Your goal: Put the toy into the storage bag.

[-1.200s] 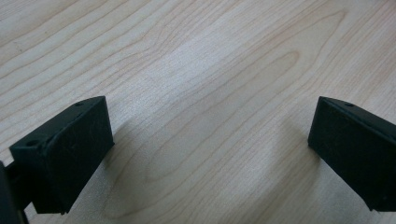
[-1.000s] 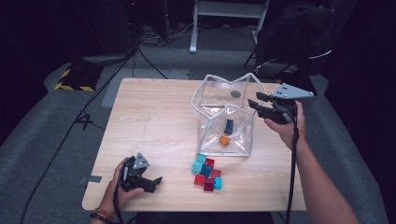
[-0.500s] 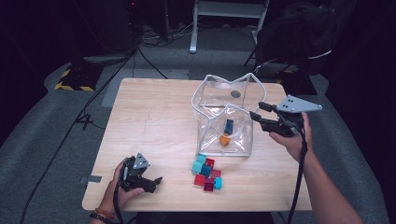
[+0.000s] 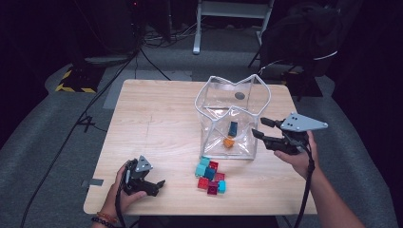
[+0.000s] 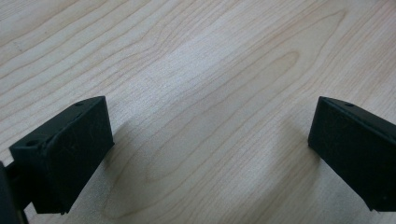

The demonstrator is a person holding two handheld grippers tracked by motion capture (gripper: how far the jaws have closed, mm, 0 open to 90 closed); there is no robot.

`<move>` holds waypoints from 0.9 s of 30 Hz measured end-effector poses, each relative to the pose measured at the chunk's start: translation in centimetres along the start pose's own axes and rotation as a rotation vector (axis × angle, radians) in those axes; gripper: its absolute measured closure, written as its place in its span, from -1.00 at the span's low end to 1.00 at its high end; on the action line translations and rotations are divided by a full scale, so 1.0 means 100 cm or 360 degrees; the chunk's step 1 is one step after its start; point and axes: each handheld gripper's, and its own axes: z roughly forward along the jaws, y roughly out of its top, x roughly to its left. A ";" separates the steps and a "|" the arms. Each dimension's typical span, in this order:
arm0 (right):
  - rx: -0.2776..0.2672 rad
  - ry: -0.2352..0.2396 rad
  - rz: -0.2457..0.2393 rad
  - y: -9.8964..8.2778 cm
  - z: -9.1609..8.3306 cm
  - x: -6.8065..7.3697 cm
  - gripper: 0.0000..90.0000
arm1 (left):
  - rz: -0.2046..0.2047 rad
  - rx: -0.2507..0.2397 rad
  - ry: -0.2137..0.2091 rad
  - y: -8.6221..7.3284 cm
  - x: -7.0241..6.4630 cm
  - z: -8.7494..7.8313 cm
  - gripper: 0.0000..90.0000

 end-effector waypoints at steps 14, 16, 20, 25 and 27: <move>0.0066 0.0143 0.0028 -0.039 0.006 0.023 0.05 | 0.0003 0.0000 0.0001 0.000 0.000 0.000 -1.00; 0.0081 0.0167 0.0031 -0.045 0.009 0.028 0.05 | 0.0005 -0.0002 0.0001 0.000 0.000 0.000 -1.00; 0.0124 0.0222 0.0026 -0.057 0.015 0.038 0.04 | 0.0004 -0.0004 0.0003 0.000 0.000 0.000 -1.00; 0.0154 0.0324 0.0018 -0.072 0.022 0.048 0.02 | 0.0000 -0.0001 0.0001 0.000 0.000 0.000 -1.00; 0.0152 0.0362 0.0026 -0.077 0.025 0.051 0.01 | 0.0002 0.0000 0.0001 0.000 0.000 0.000 -1.00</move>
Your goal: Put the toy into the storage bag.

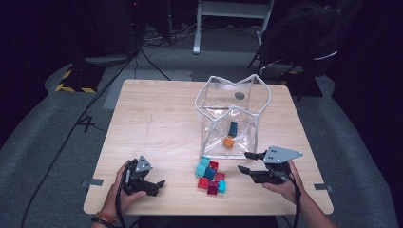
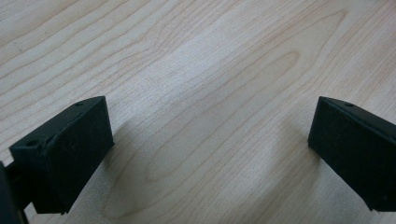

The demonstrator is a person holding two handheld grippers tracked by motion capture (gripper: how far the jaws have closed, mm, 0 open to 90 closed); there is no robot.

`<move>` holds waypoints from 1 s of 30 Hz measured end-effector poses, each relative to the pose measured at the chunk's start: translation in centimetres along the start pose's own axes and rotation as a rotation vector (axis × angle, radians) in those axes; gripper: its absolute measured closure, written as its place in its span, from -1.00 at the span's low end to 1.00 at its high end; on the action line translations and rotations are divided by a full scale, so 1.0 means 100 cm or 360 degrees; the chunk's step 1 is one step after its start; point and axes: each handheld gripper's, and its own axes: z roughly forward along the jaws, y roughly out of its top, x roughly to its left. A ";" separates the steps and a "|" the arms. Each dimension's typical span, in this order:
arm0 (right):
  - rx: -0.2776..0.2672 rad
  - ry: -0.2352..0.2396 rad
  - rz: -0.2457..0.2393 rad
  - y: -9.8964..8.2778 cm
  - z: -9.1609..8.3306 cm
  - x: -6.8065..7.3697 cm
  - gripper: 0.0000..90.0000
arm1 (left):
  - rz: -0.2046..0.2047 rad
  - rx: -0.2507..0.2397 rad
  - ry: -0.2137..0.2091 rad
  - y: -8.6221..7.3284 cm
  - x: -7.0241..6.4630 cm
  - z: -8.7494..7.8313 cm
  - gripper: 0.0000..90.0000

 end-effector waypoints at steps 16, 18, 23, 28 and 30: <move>0.0128 0.0200 -0.0068 -0.028 0.032 0.025 -0.01 | 0.0004 -0.0003 0.0001 0.000 0.000 0.000 -1.00; 0.0150 0.0221 -0.0088 -0.030 0.036 0.029 -0.03 | 0.0000 -0.0002 0.0000 0.000 0.000 0.000 -1.00; 0.0184 0.0260 -0.0130 -0.034 0.046 0.037 -0.05 | 0.0002 -0.0002 -0.0001 0.000 0.000 0.000 -1.00; 0.0212 0.0276 -0.0137 -0.036 0.054 0.041 -0.06 | 0.0001 -0.0004 0.0001 0.000 0.000 0.000 -1.00; 0.0226 0.0277 -0.0144 -0.038 0.057 0.042 -0.06 | 0.0001 -0.0004 0.0000 0.000 0.000 0.000 -1.00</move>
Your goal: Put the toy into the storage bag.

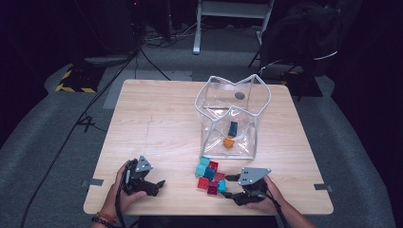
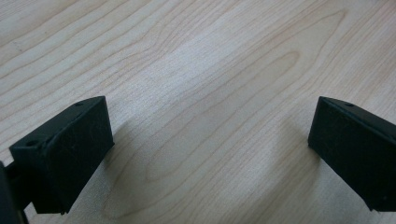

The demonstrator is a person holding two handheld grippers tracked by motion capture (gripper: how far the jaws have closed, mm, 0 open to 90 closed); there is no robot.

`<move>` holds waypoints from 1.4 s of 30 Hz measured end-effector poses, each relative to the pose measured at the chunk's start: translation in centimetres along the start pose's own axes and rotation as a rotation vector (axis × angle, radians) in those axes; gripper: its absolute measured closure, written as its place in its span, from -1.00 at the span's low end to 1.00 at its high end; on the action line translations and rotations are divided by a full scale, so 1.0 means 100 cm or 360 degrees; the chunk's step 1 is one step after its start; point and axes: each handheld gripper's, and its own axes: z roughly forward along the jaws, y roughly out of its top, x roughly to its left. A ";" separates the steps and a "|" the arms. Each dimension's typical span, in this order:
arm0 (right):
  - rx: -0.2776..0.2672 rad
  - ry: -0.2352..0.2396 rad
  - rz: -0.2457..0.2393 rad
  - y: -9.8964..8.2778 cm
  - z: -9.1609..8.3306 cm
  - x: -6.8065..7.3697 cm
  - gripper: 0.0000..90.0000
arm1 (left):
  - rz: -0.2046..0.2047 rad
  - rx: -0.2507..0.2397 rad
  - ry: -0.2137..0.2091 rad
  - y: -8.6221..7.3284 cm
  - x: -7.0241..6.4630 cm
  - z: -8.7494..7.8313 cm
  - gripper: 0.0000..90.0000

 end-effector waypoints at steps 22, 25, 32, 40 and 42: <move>0.0046 -0.0062 -0.0033 -0.003 0.014 0.001 0.31 | -0.0001 0.0004 0.0000 0.000 0.000 0.000 -1.00; 0.0040 -0.0062 -0.0037 -0.003 0.012 0.000 0.31 | -0.0001 0.0001 -0.0001 0.000 0.000 0.000 -1.00; -0.0001 -0.0082 -0.0002 -0.005 -0.003 -0.005 0.31 | -0.0002 0.0005 -0.0001 0.000 0.000 0.000 -1.00; -0.0065 -0.0157 0.0055 -0.009 -0.025 -0.018 0.31 | 0.0002 0.0002 0.0001 0.000 0.000 0.000 -1.00; -0.0081 -0.0176 0.0077 -0.011 -0.031 -0.021 0.31 | -0.0001 0.0001 0.0000 0.000 0.000 0.000 -1.00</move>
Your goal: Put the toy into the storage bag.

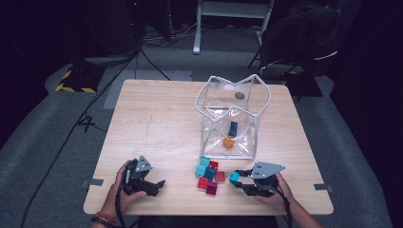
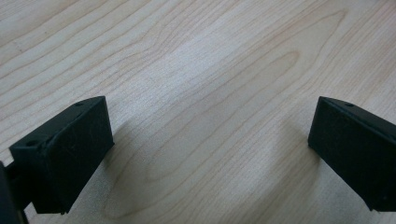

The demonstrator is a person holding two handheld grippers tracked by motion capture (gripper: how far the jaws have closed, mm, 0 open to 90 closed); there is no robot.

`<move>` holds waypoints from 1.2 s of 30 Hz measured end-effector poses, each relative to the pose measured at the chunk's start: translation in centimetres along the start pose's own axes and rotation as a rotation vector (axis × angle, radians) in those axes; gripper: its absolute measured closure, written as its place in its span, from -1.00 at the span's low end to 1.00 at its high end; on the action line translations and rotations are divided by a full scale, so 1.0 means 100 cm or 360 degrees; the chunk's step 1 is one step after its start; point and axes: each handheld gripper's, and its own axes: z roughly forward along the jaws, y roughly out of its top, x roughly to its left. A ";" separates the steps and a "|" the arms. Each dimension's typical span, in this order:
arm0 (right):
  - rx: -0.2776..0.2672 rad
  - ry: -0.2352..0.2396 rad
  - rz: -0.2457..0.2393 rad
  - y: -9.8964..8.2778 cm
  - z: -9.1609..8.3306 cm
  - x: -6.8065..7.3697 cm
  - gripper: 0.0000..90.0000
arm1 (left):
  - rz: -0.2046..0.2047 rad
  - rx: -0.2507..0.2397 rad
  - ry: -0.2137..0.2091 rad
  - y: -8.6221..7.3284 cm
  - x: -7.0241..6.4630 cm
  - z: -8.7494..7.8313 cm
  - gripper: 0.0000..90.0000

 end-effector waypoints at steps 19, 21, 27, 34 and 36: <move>-0.0145 -0.0286 0.0157 -0.002 -0.044 -0.035 0.32 | 0.0001 0.0003 0.0000 0.000 0.000 0.000 -1.00; -0.0160 -0.0310 0.0168 -0.001 -0.049 -0.038 0.32 | -0.0002 0.0002 0.0000 0.000 0.000 0.000 -1.00; -0.0212 -0.0401 0.0207 0.003 -0.064 -0.049 0.32 | 0.0003 0.0001 0.0000 0.000 0.000 0.000 -1.00; -0.0287 -0.0479 0.0271 0.006 -0.081 -0.061 0.32 | 0.0005 0.0000 0.0001 0.000 0.000 0.000 -1.00; -0.0298 -0.0498 0.0282 0.008 -0.086 -0.064 0.32 | 0.0000 0.0004 -0.0001 0.000 0.000 0.000 -1.00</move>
